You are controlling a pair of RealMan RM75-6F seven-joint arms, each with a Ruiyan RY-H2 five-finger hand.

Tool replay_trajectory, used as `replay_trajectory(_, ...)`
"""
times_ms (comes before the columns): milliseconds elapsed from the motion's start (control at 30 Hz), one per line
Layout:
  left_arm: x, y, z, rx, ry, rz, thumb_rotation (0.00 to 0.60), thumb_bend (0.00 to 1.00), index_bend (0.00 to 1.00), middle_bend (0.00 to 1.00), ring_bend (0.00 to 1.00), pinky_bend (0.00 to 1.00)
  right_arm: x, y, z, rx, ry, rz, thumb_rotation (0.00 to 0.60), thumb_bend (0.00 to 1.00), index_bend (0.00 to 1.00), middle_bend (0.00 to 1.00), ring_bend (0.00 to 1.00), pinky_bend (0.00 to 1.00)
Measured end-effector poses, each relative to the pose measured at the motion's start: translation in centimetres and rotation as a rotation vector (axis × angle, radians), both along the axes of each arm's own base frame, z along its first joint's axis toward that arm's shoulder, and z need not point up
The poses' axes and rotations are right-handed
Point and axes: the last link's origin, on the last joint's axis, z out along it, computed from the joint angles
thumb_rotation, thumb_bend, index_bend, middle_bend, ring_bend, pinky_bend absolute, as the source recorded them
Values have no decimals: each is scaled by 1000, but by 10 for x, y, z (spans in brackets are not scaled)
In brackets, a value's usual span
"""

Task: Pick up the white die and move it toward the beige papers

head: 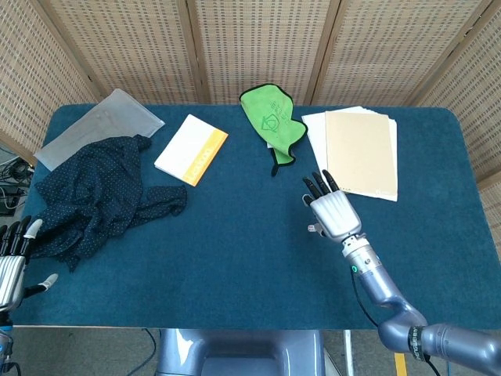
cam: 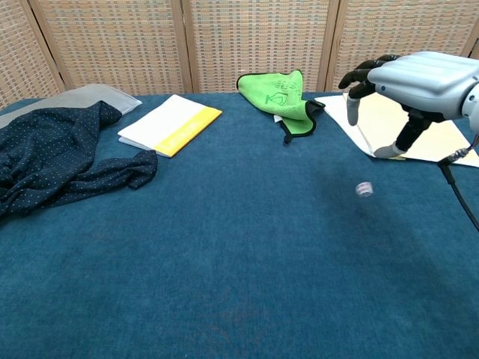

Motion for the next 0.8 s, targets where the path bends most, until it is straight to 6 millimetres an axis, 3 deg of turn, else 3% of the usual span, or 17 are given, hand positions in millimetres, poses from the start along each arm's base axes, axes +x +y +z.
replay_trajectory(267, 1, -1, 0, 1, -1, -3, 600, 0, 0, 0, 0, 0, -7, 4, 1, -3, 11, -21, 600, 354, 368, 119, 10, 53)
replay_trajectory(467, 2, -2, 2, 5, -4, -8, 600, 0, 0, 0, 0, 0, -25, 14, 5, -5, 10, -60, 600, 325, 308, 34, 0, 3)
replay_trajectory(667, 1, -3, 3, 10, -7, -6, 600, 0, 0, 0, 0, 0, -50, 36, 15, -16, -33, -111, 600, 296, 155, 0, 0, 0)
replay_trajectory(800, 1, -4, 4, 14, -7, -5, 600, 0, 0, 0, 0, 0, -69, 61, 25, -32, -96, -123, 600, 286, 48, 0, 0, 0)
